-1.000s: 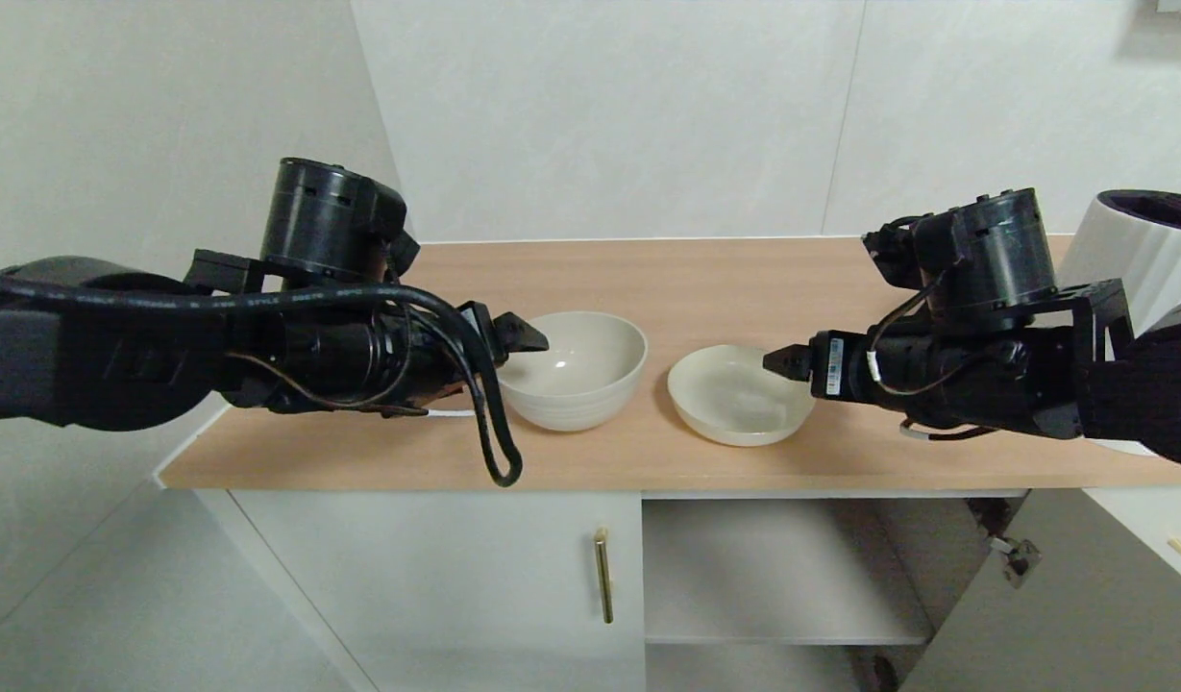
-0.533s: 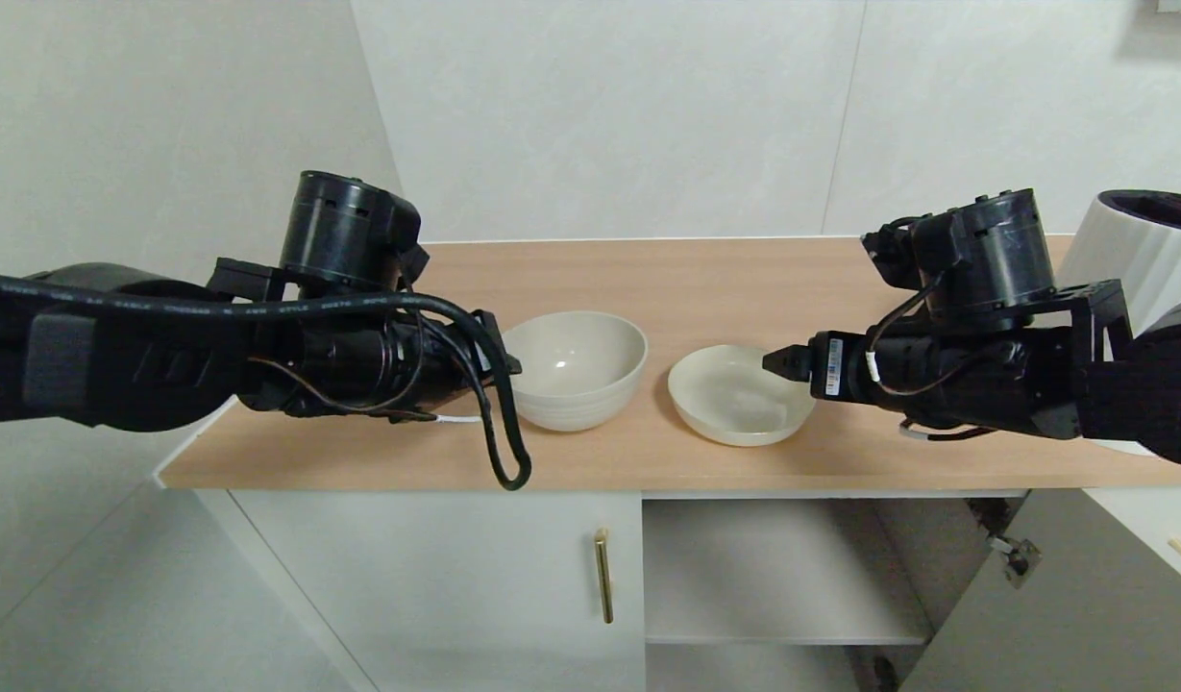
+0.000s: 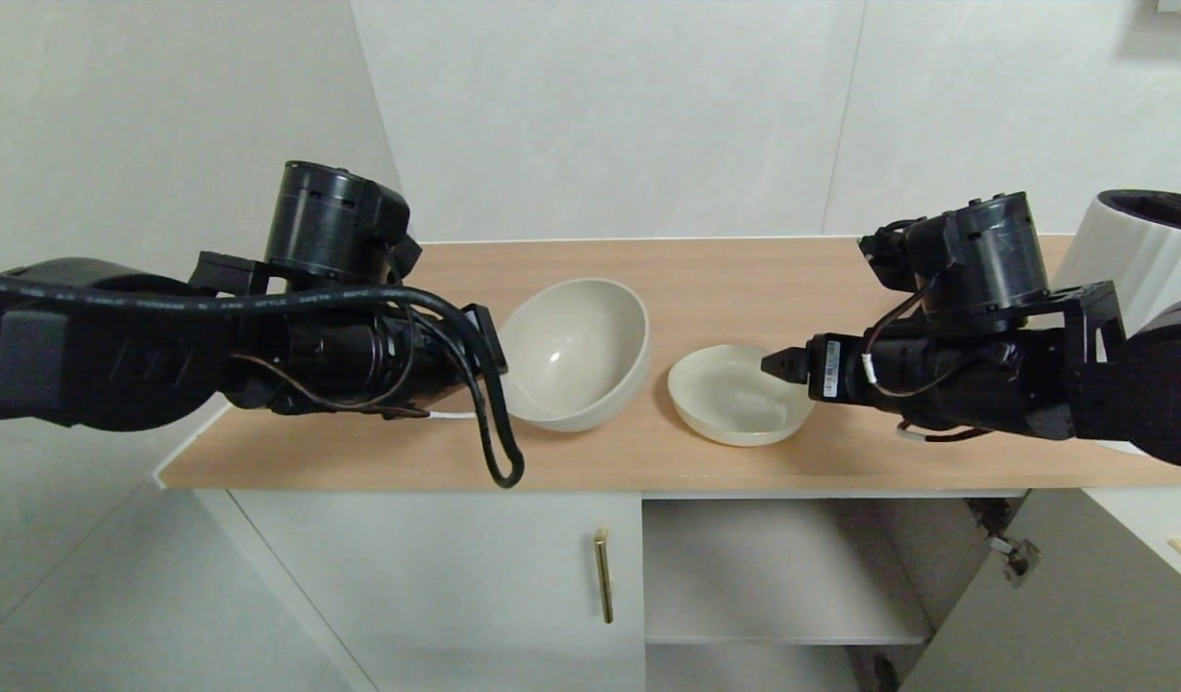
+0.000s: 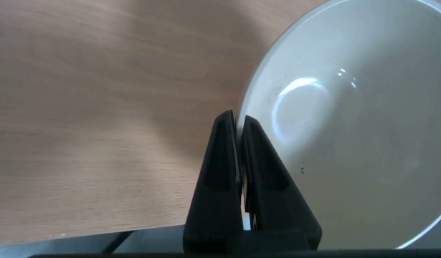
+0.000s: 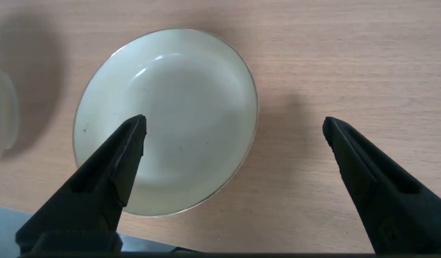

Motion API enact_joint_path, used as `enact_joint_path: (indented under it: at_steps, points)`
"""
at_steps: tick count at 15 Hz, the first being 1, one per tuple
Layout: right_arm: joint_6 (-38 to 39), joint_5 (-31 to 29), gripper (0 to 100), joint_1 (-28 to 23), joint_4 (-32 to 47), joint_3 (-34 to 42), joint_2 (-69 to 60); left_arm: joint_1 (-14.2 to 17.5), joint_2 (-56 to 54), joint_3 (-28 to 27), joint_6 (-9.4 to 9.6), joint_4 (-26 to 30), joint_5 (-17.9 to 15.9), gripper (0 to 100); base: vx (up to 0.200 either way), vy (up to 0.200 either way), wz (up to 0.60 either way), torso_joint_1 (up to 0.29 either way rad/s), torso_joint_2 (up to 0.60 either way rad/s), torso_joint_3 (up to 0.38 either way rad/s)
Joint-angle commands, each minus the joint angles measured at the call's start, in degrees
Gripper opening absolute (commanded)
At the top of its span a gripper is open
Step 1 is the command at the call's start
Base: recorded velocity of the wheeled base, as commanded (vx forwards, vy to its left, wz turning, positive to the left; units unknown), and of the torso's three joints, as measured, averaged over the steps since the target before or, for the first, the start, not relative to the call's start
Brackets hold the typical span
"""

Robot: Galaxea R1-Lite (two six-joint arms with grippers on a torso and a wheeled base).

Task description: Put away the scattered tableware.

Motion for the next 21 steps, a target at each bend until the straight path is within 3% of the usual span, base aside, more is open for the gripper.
enact_joint_path:
  at_steps: [1, 4, 6, 13, 14, 21]
  points:
    - [0.05, -0.23, 100, 0.12, -0.04, -0.06, 0.74, 0.01, -0.60, 0.08, 0.07, 0.06, 0.02, 0, 0.000, 0.000, 0.00, 0.000, 0.00, 0.000]
    - [-0.12, -2.25, 100, 0.30, -0.12, 0.02, 2.14, 0.01, -0.95, 0.26, 0.07, 0.06, 0.02, 0, 0.000, 0.000, 0.00, 0.000, 0.00, 0.000]
    - [-0.04, -6.74, 100, 0.30, -0.21, -1.38, 6.10, 0.01, -1.21, 0.34, 0.07, 0.06, 0.02, 0, 0.000, 0.000, 0.00, 0.000, 0.00, 0.000]
    - [-0.04, -6.82, 100, 0.30, -1.00, -1.65, 7.15, -0.08, -1.21, 0.34, 0.07, 0.15, 0.02, 0, 0.000, 0.000, 0.00, 0.000, 0.00, 0.000]
    - [-0.04, -6.82, 0, 0.30, -1.00, -1.65, 7.15, -0.08, -1.21, 0.34, 0.07, 0.15, 0.02, 0, 0.000, 0.000, 0.00, 0.000, 0.00, 0.000]
    - [0.05, -6.47, 0, 0.30, -1.00, -1.65, 6.71, -0.08, -1.30, 0.34, 0.07, 0.15, 0.02, 0, 0.000, 0.000, 0.00, 0.000, 0.00, 0.000]
